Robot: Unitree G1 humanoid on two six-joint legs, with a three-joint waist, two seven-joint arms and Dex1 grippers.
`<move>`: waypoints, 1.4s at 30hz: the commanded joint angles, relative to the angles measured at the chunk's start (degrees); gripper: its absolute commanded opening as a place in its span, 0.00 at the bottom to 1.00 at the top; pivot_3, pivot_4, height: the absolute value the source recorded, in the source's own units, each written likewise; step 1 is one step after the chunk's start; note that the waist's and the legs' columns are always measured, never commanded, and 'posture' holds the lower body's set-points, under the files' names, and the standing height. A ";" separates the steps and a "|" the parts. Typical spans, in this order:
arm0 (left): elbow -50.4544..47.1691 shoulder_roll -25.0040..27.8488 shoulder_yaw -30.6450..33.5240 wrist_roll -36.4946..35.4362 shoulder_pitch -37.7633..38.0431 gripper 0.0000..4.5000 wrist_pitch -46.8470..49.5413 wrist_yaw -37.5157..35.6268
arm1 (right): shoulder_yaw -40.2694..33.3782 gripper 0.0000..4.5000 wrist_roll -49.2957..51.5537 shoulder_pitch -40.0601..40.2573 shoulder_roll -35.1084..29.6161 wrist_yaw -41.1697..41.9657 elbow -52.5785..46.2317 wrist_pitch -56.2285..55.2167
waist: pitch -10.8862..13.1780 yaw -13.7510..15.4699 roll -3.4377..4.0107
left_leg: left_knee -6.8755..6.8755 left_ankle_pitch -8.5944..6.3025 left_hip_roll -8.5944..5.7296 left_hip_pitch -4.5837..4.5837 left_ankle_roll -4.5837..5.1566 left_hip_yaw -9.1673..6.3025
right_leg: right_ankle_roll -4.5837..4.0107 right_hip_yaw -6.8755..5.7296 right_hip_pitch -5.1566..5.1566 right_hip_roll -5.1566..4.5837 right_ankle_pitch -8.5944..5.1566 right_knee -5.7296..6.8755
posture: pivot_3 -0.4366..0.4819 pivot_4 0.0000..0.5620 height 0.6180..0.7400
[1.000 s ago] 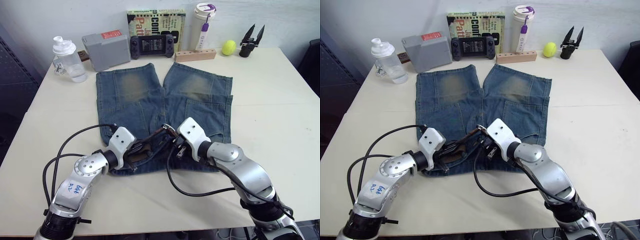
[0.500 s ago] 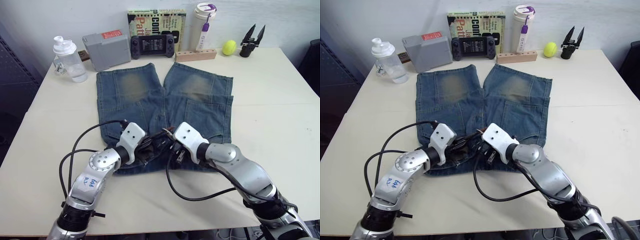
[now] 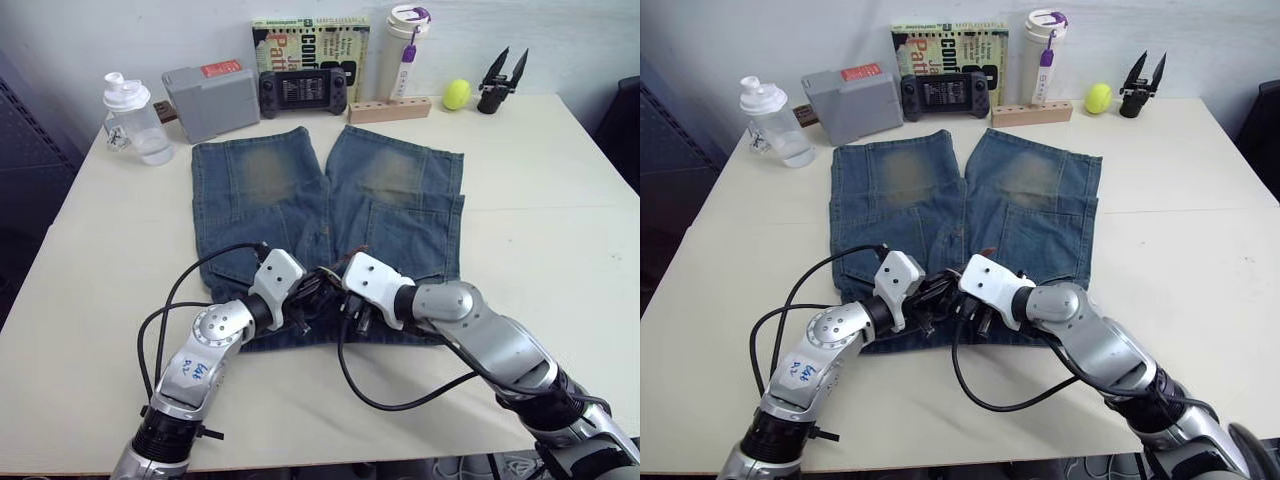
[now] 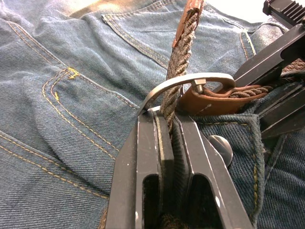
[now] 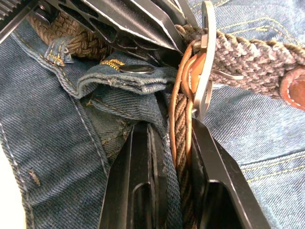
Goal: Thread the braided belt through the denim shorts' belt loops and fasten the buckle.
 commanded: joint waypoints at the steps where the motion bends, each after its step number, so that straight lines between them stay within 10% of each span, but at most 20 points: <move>1: -0.49 -0.78 -0.77 0.11 -0.31 0.00 -1.09 -0.45 | -9.39 0.42 8.61 1.27 1.07 4.03 -6.32 0.88 | 0.01 0.05 -0.02 | 0.02 0.00 0.00 -0.02 0.00 0.00 | 0.00 -0.01 0.00 0.00 0.00 0.00 | 0.48 0.27 0.88; 7: -0.02 -0.93 -1.16 0.51 -0.26 0.00 -1.40 -0.64 | -24.29 0.99 21.00 -0.61 -1.92 9.23 -7.88 5.70 | 0.02 0.11 -0.03 | 0.03 0.00 0.00 -0.02 0.01 -0.14 | 0.00 0.01 0.01 -0.02 0.00 0.01 | 0.48 0.27 0.88; 10: 0.01 -1.06 -1.29 0.69 -0.20 0.00 -1.53 -0.62 | -26.57 0.99 22.95 -2.71 -3.77 10.51 -5.69 4.48 | 0.02 0.04 -0.03 | 0.03 0.00 0.00 -0.01 0.01 -0.14 | 0.00 0.02 0.01 -0.02 0.00 0.01 | 0.48 0.27 0.88; 16: 0.38 -0.88 -1.76 1.79 -0.36 0.00 -2.65 -0.72 | -7.28 0.99 -5.21 -4.80 -14.93 13.06 5.31 -30.05 | 0.02 0.02 -0.05 | 0.04 0.00 -0.07 0.01 0.02 0.03 | 0.01 0.01 0.03 -0.07 0.01 0.01 | 0.48 0.27 0.88; 27: 0.32 -1.02 -1.97 2.74 0.23 0.00 -3.09 -0.75 | 0.34 0.99 -22.08 -11.67 -11.87 11.17 20.45 -56.24 | 0.02 0.08 -0.06 | 0.06 0.01 -0.02 -0.02 0.01 0.00 | 0.01 -0.06 0.04 -0.05 0.01 0.00 | 0.48 0.27 0.88; 39: 0.09 -0.86 -1.63 3.13 0.58 0.00 -3.38 -0.66 | -0.15 0.03 -23.06 -9.42 -10.12 14.16 21.95 -56.86 | 0.02 0.01 -0.06 | 0.07 0.01 0.00 -0.02 0.01 0.01 | 0.01 -0.04 0.04 -0.06 0.01 0.02 | 0.48 0.27 0.88; 42: 0.12 -0.83 -1.48 3.22 0.60 0.00 -3.41 -0.74 | -0.40 0.01 -23.34 -9.00 -9.96 14.39 22.04 -56.77 | 0.02 -0.03 -0.05 | 0.07 0.01 0.00 -0.01 0.01 0.00 | 0.01 -0.05 0.04 -0.05 0.01 0.02 | 0.48 0.27 0.88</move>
